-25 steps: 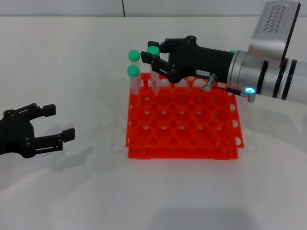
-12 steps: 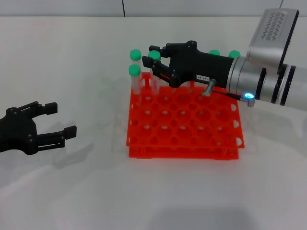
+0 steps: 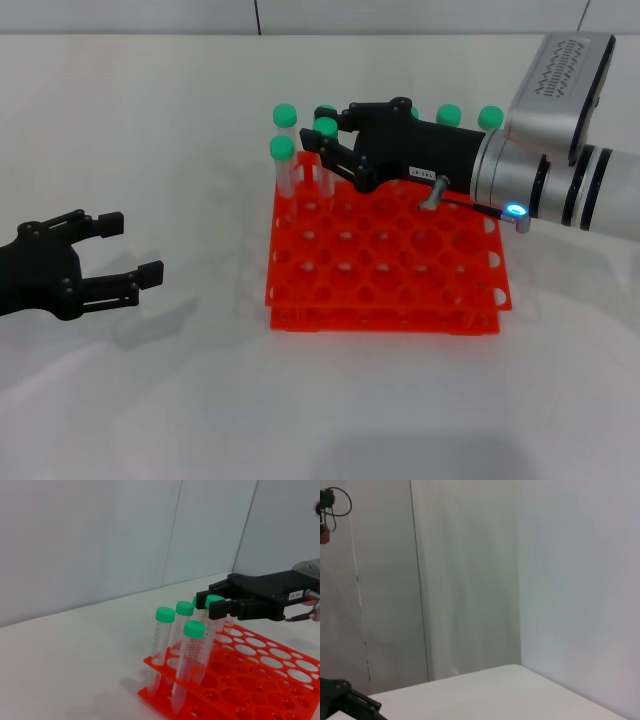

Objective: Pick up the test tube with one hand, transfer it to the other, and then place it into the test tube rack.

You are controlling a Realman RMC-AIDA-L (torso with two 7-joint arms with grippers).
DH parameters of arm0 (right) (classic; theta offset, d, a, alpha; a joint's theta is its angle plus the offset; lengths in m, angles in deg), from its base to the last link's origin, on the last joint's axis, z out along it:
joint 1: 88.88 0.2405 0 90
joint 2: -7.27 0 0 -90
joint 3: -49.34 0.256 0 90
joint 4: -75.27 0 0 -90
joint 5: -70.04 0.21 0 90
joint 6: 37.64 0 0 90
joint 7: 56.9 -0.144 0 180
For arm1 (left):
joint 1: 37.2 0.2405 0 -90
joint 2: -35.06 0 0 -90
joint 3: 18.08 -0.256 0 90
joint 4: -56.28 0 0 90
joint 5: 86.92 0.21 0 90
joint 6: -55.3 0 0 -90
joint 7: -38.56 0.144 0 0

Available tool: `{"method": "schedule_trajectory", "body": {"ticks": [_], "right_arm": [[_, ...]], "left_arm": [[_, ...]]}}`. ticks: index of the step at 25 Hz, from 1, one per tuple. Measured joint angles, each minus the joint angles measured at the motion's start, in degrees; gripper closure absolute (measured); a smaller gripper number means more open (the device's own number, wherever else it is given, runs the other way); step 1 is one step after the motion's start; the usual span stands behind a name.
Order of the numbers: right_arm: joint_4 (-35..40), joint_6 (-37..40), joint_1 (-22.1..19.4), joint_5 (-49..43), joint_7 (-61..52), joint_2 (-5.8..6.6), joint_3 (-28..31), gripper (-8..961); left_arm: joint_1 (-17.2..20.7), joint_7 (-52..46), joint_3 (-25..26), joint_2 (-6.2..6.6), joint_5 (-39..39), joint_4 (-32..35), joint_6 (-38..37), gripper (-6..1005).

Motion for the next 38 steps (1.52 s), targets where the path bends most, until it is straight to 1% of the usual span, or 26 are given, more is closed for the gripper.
{"method": "schedule_trajectory", "body": {"ticks": [4, 11, 24, 29, 32, 35, 37, 38], "right_arm": [[-0.1, -0.5, -0.2, 0.2, 0.3, 0.0, -0.6, 695], [-0.1, -1.3, -0.5, 3.9, 2.0, 0.0, -4.1, 695], [0.2, -1.5, -0.7, 4.5, 2.3, 0.0, -4.3, 695], [0.6, -0.7, -1.1, 4.5, 2.3, 0.0, -4.0, 494], [1.2, 1.4, -1.7, 4.5, 2.2, 0.18, -3.7, 426], [2.1, 6.2, -3.7, 4.2, 1.7, 0.97, -1.8, 358], [2.1, 10.1, -5.3, 3.3, 1.6, 1.47, 0.0, 357], [2.2, 12.2, -6.2, 2.6, 1.5, 2.01, 1.0, 357]], "left_arm": [[-0.1, 0.0, 0.0, 0.0, 0.0, 0.0, 0.0, 105], [0.0, 0.0, 0.0, -0.15, 0.0, 0.0, 0.0, 106], [-0.5, 0.0, 0.0, -0.05, 0.0, -0.7, 0.0, 105], [-0.6, 0.0, 0.0, -0.02, 0.0, -0.8, 0.0, 106], [-0.5, 0.0, 0.0, -0.01, 0.0, -0.8, 0.0, 106], [-0.5, 0.0, 0.3, -0.01, 0.0, -0.8, 0.0, 106], [-0.5, 0.2, 0.9, 0.0, 0.0, -0.8, -0.2, 105], [-0.4, 0.5, 1.4, 0.0, 0.0, -0.8, -0.4, 105]]}}
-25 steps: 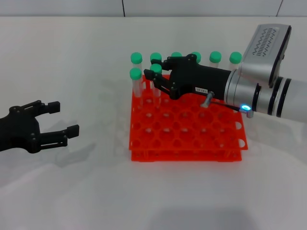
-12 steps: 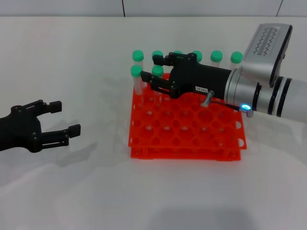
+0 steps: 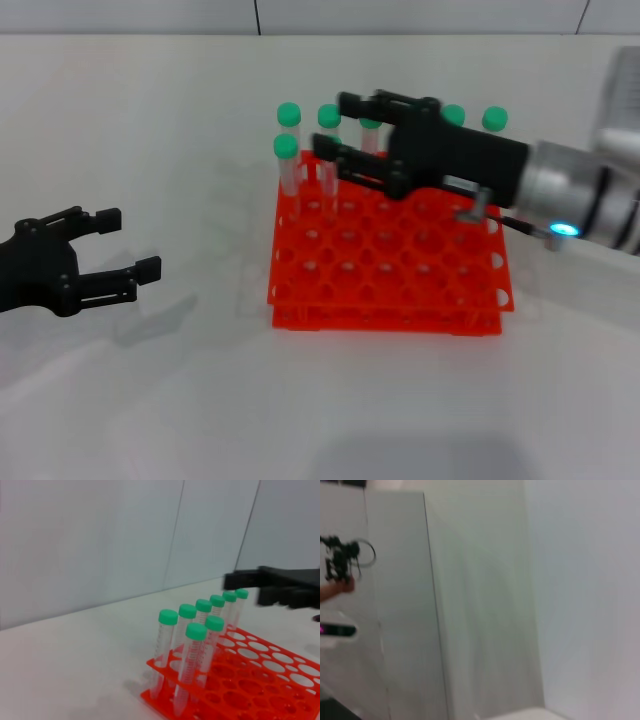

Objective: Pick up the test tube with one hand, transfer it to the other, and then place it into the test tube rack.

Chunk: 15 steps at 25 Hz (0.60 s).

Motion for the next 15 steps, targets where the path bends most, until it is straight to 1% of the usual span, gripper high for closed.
{"method": "schedule_trajectory", "body": {"ticks": [2, 3, 5, 7, 10, 12, 15], "right_arm": [[0.0, 3.3, -1.3, -2.1, -0.9, 1.23, 1.7, 356], [0.0, 5.3, -1.8, -4.6, -2.4, 2.34, 3.0, 356], [-0.2, 7.1, -2.0, -8.4, -4.8, 3.77, 4.9, 355], [-0.9, 9.2, -2.2, -14.0, -7.6, 5.26, 8.0, 354], [-2.0, 12.1, -2.8, -20.7, -10.0, 6.62, 13.0, 353], [-2.2, 13.8, -3.4, -24.3, -11.1, 7.34, 16.4, 314], [-2.3, 16.5, -4.4, -31.5, -11.7, 8.33, 21.7, 256]], "left_arm": [[0.0, 0.4, 0.2, 0.02, -0.1, 0.0, -0.4, 105], [-0.1, 0.6, 0.2, 0.07, -0.2, 0.0, -0.6, 105], [-0.2, 0.9, 0.2, 0.42, -0.8, 0.0, -1.6, 105], [-1.0, 0.9, 0.6, 1.1, -1.4, -0.4, -3.3, 105], [-2.8, 0.6, 1.4, 2.4, -1.6, -2.1, -5.7, 105], [-4.4, 0.5, 1.6, 3.64, -1.6, -4.1, -7.3, 105], [-6.5, 0.5, 1.5, 5.11, -1.2, -6.5, -8.6, 106]]}}
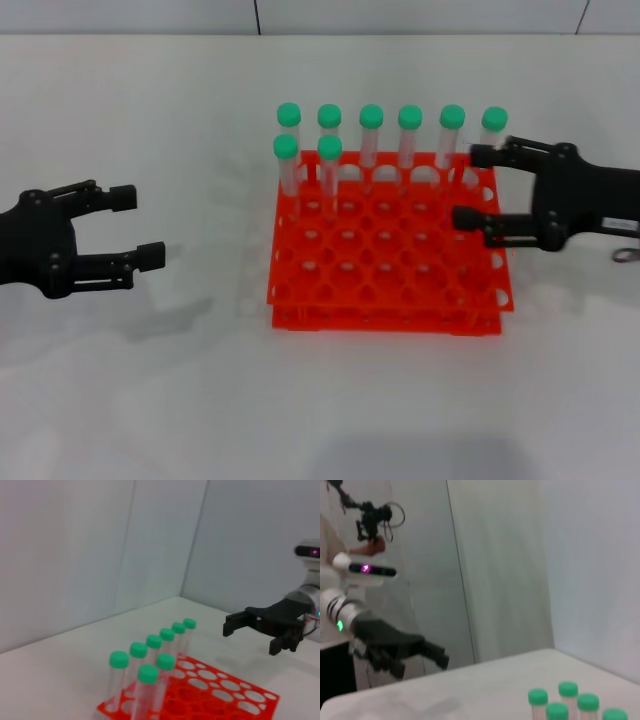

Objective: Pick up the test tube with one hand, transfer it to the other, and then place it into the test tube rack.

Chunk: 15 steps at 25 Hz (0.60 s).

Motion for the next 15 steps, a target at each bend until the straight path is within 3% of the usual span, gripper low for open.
{"method": "schedule_trajectory", "body": {"ticks": [6, 15], "right_arm": [[0.0, 3.4, -0.2, -11.3, -1.6, 0.78, 7.2, 68], [-0.1, 2.1, 0.3, -16.5, -2.2, 0.27, 8.2, 68]], "left_arm": [[-4.3, -0.3, -0.5, 0.83, 3.8, -1.3, -2.5, 106], [-10.9, -0.7, -0.6, 1.57, 10.2, -4.5, -5.7, 106]]}}
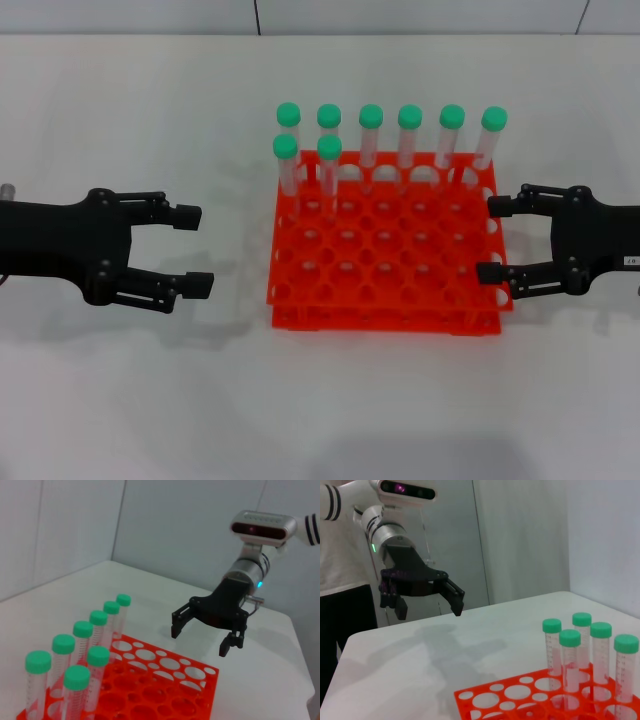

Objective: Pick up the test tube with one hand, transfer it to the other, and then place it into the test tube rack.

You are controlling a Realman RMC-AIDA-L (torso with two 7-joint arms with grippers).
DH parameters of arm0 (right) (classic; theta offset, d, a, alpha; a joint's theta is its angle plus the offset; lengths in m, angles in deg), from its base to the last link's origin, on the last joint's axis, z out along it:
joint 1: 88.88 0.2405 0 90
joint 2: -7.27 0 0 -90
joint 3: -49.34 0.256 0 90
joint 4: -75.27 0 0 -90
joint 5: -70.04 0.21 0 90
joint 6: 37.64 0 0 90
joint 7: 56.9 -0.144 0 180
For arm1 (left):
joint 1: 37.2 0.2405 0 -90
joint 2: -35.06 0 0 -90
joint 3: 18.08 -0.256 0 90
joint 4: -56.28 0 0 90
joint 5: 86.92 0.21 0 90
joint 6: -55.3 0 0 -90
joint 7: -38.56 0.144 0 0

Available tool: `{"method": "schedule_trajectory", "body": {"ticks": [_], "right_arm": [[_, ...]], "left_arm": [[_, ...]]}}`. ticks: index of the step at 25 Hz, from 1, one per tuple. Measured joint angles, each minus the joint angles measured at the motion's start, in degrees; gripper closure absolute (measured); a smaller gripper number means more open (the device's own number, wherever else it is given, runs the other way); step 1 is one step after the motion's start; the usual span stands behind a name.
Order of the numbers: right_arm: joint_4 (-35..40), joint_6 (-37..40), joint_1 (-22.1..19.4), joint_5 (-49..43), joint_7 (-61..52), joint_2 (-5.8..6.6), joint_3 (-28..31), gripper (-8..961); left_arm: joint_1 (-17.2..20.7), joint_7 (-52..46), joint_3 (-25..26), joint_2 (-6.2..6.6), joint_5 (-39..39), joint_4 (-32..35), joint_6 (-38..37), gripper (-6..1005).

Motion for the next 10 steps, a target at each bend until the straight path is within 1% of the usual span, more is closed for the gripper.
{"method": "schedule_trajectory", "body": {"ticks": [10], "right_arm": [[0.0, 0.0, -0.3, -0.2, -0.1, -0.09, 0.1, 68]], "left_arm": [[-0.8, 0.0, 0.0, 0.02, 0.3, 0.2, 0.3, 106]]}}
